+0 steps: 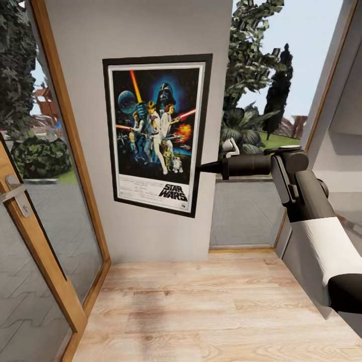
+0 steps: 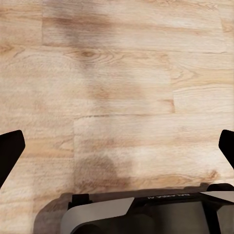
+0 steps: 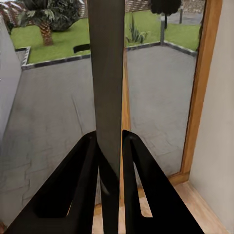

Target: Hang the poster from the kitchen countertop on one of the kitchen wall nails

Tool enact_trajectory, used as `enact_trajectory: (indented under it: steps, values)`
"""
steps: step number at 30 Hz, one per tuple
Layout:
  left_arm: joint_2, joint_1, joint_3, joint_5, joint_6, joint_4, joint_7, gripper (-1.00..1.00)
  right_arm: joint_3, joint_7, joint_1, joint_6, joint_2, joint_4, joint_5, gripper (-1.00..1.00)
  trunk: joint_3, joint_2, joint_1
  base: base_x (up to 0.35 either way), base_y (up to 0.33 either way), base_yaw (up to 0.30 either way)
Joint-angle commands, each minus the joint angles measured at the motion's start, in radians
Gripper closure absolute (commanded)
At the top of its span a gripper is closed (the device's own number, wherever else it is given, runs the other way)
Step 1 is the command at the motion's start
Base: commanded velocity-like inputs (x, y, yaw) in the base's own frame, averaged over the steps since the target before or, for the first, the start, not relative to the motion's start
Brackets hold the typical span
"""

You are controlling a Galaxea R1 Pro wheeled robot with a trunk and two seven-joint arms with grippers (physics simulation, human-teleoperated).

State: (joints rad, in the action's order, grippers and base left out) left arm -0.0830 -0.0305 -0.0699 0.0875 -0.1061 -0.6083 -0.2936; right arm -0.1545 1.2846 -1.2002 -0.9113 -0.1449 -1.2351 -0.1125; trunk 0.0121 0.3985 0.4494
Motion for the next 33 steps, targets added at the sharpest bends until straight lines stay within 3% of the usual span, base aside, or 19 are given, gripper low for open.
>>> enact_trajectory:
  steps: [1,23,33]
  values:
    - [0.000,0.000,-0.002,0.009,0.002,-0.001,-0.007,-1.00,-0.002,0.001,-0.001,-0.011,-0.001,0.000,-0.009,1.00,0.001,0.002,0.001,0.000,0.000,0.000]
    - [0.000,0.000,-0.002,0.009,0.002,-0.001,-0.007,-1.00,-0.002,0.005,-0.001,-0.011,-0.001,-0.009,-0.012,1.00,0.001,0.002,0.001,0.004,0.000,0.000]
    - [0.000,0.000,-0.002,0.009,0.002,-0.001,-0.007,-1.00,-0.002,0.005,-0.001,-0.011,-0.001,-0.010,-0.012,1.00,0.001,0.002,0.001,0.239,0.000,0.000]
